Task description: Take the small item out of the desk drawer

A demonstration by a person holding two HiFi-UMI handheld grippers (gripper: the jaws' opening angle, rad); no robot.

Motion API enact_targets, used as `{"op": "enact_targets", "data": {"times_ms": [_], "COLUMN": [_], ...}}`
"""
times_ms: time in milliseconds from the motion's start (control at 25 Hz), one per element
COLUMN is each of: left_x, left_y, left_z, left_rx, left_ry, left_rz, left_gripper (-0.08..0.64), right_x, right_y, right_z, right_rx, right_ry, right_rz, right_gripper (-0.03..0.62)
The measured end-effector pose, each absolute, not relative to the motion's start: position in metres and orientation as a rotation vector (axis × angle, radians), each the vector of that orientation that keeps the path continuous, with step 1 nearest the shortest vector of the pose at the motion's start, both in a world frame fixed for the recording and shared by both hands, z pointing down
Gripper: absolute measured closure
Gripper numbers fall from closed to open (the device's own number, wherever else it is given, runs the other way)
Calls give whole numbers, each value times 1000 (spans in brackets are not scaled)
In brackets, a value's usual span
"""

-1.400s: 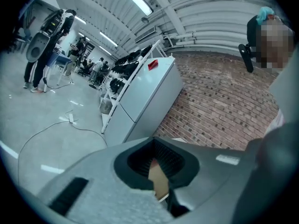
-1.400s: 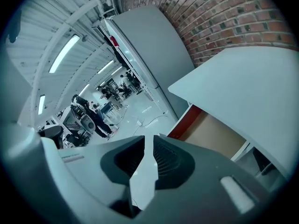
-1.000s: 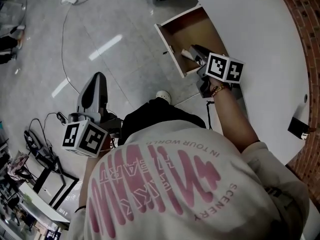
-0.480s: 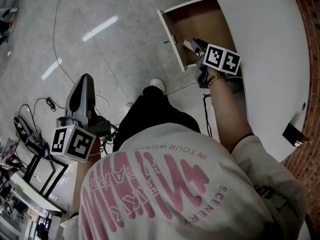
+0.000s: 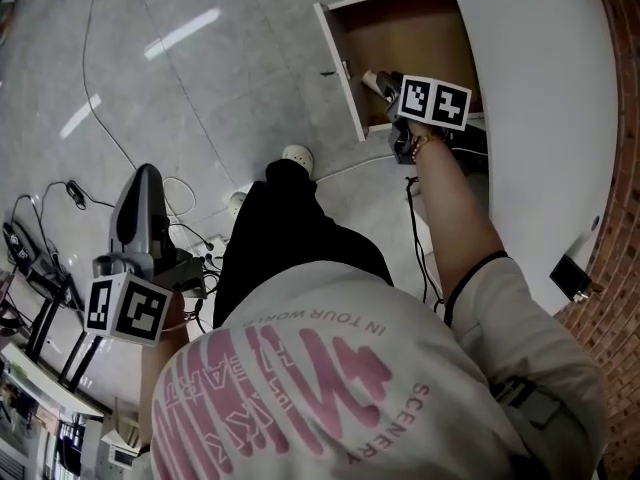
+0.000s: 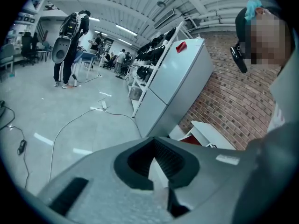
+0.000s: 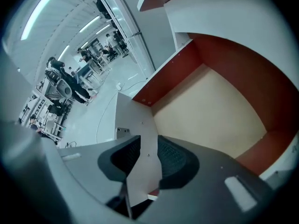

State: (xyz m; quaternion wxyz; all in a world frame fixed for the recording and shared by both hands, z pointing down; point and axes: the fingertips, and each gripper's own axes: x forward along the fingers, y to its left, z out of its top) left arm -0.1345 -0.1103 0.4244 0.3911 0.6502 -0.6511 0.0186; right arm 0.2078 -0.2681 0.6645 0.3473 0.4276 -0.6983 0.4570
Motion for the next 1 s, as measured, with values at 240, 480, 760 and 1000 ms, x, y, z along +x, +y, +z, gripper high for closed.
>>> {"op": "enact_targets", "data": {"times_ms": [240, 480, 760, 1000], "left_x": [-141, -142, -143, -142], "left_y": [-98, -92, -89, -86], "left_z": [441, 447, 457, 461], "left_rx": [1599, 1561, 1537, 1519], "left_ry": [-1665, -1671, -1666, -1670], "left_rz": [48, 37, 38, 49], "left_gripper": [557, 557, 557, 557], "right_x": [206, 208, 208, 207], "right_y": [-269, -272, -270, -265], "right_z": [690, 702, 721, 736], "right_rx": [1044, 993, 886, 782], "right_ry": [-1766, -1722, -1656, -1614], "right_rz": [1144, 1116, 1059, 996], "right_gripper": [460, 451, 430, 419]}}
